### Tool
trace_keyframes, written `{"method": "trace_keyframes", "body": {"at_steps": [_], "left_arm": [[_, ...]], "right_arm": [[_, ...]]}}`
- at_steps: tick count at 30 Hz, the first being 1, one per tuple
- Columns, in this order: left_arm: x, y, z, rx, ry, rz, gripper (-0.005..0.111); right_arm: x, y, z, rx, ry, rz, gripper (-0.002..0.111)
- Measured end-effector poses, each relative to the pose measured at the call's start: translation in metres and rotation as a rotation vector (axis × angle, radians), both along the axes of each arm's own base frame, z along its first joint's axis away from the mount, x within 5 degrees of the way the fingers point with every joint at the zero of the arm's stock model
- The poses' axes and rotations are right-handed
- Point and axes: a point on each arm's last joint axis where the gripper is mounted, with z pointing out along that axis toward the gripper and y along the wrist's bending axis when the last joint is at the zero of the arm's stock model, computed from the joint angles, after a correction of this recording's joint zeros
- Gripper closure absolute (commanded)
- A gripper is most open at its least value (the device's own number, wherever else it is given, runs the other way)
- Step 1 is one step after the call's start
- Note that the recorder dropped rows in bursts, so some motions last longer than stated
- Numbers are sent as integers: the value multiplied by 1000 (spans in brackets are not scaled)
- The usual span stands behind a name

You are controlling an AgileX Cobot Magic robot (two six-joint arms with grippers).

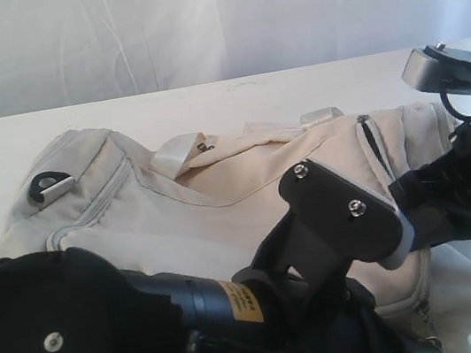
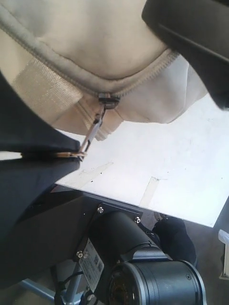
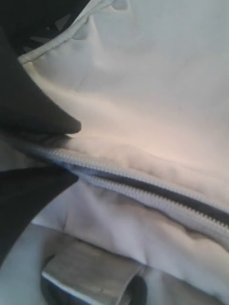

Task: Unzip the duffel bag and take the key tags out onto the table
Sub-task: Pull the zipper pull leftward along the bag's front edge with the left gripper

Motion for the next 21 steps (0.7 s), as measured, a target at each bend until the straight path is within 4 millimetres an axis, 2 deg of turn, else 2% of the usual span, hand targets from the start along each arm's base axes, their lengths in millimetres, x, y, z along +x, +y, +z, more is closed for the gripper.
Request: {"method": "trace_keyframes", "body": {"at_steps": [3,21], "left_arm": [[0,0,0,1,1,-1,107],[-1,4,0,24,39,-26,107]], "right_arm": [[1,0,-1,-3,-3,4,108],[1,0,-1,-2,-7,19,108]]}}
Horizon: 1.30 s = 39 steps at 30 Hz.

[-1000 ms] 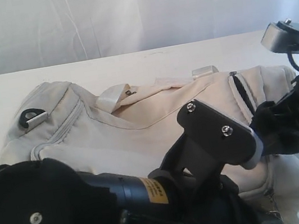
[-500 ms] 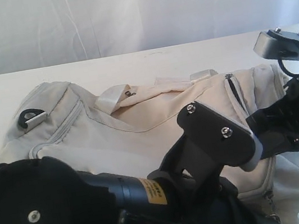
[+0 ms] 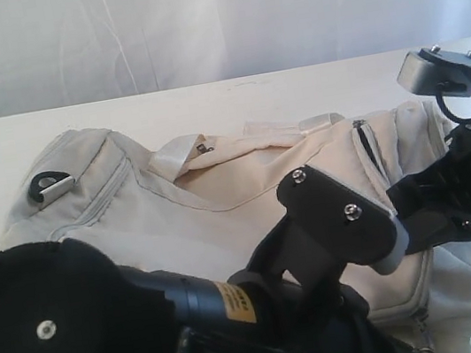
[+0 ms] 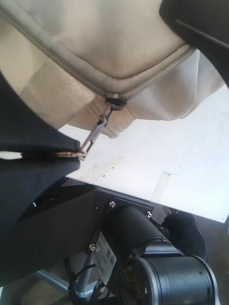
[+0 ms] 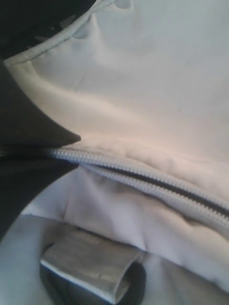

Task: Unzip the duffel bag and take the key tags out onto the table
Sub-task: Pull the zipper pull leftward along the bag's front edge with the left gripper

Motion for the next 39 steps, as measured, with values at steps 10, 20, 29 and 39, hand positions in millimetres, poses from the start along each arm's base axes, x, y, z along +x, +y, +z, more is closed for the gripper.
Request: {"method": "trace_keyframes", "body": {"at_steps": [10,20,29,39], "left_arm": [[12,25,11,33,65,-11,107],[10,52,12,231,72,36,107],[6,83,24,374,31,139,107],[-4,123,43,486,-28,254,107]], "right_arm": [[1,0,0,-4,-12,-6,108],[1,0,0,-5,-15,-8,108],[3,-1,0,-7,-26,-16,108],[3,-1,1,-7,-30,-19,108]]}}
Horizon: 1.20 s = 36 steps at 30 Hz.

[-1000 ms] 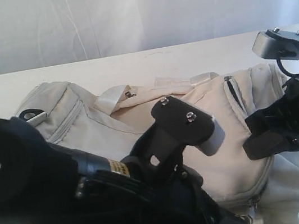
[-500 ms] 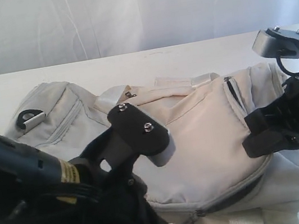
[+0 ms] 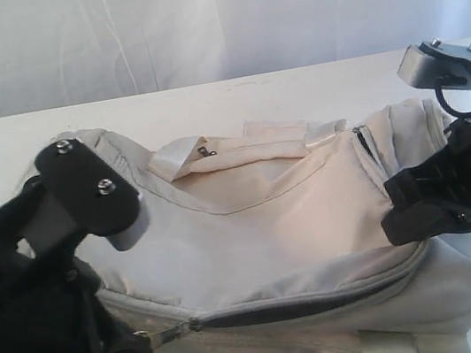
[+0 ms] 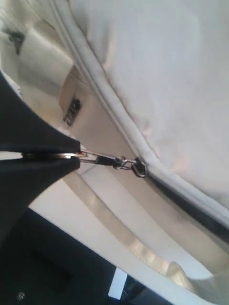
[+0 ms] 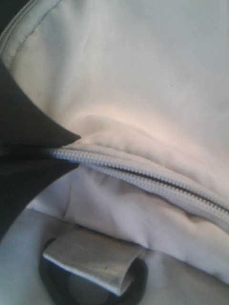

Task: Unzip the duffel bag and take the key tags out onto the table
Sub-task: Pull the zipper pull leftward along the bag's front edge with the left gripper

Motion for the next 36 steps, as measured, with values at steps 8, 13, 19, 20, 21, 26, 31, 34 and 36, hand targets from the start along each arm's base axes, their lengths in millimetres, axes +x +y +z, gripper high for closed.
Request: {"method": "trace_keyframes", "body": {"at_steps": [8,13,19,20,21,26,31,34,36], "left_arm": [[-8,29,12,74,-42,68,107],[-13,46,8,114,-67,130,107],[-18,69,-4,128,-128,224,107],[-19,72,-4,121,-138,236,107],[-19,75,-3,114,-149,245,107],[-22,81,2,76,-186,259,107],[-23,82,3,67,-186,259,107],[-23,82,3,65,-182,258,107],[-23,82,3,64,-181,258,107]], "right_arm": [[0,-1,-1,-17,-1,5,108],[0,-1,-1,-17,-1,5,108],[0,-1,-1,-17,-1,5,108],[0,-1,-1,-17,-1,5,108],[0,-1,-1,-18,-1,4,108],[0,-1,-1,-18,-1,4,108],[0,-1,-1,-19,-6,4,108],[0,-1,0,-23,-17,9,108],[1,-2,5,-26,-50,10,106]]}}
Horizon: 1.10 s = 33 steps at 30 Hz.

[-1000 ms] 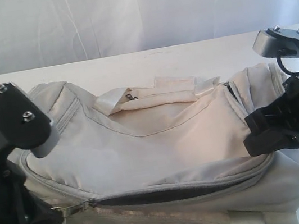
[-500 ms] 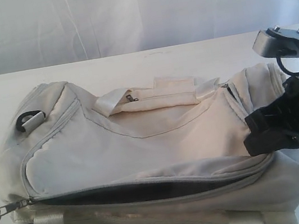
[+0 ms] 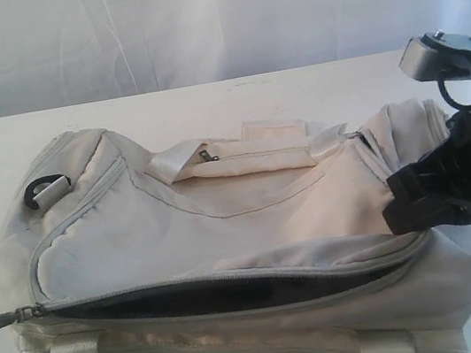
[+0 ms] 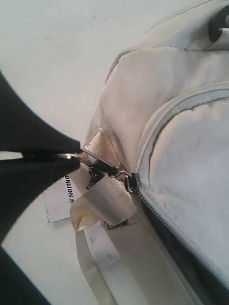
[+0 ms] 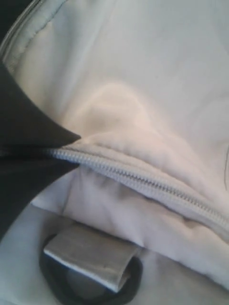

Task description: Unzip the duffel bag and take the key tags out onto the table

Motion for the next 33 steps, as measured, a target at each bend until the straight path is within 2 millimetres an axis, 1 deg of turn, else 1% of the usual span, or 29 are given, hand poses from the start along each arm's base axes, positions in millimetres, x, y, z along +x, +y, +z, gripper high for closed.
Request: {"method": "trace_keyframes", "body": {"at_steps": [1,2,3,4,5,6,7,11,16,24,27,33], "left_arm": [[0,0,0,0,0,0,107],[0,0,0,0,0,0,107],[0,0,0,1,1,1,107],[0,0,0,1,1,1,107],[0,0,0,4,3,2,107],[0,0,0,4,3,2,107],[0,0,0,4,3,2,107],[0,0,0,4,3,2,107],[0,0,0,4,3,2,107],[-1,0,0,1,8,2,107],[-2,0,-1,-1,26,4,107],[-3,1,-2,10,47,11,107]], "right_arm": [[1,0,4,0,-14,0,104],[1,0,5,-2,-19,2,95],[2,0,8,-1,-29,4,91],[2,0,9,-4,-33,6,79],[2,0,12,-9,-41,9,73],[3,0,12,-11,-43,10,63],[3,-1,14,-15,-50,12,59],[7,-1,23,-27,-98,25,58],[14,-1,52,-39,-204,45,58],[15,-1,72,-71,-271,87,58],[13,6,79,-71,-288,137,59],[3,34,95,-42,-328,281,59]]}}
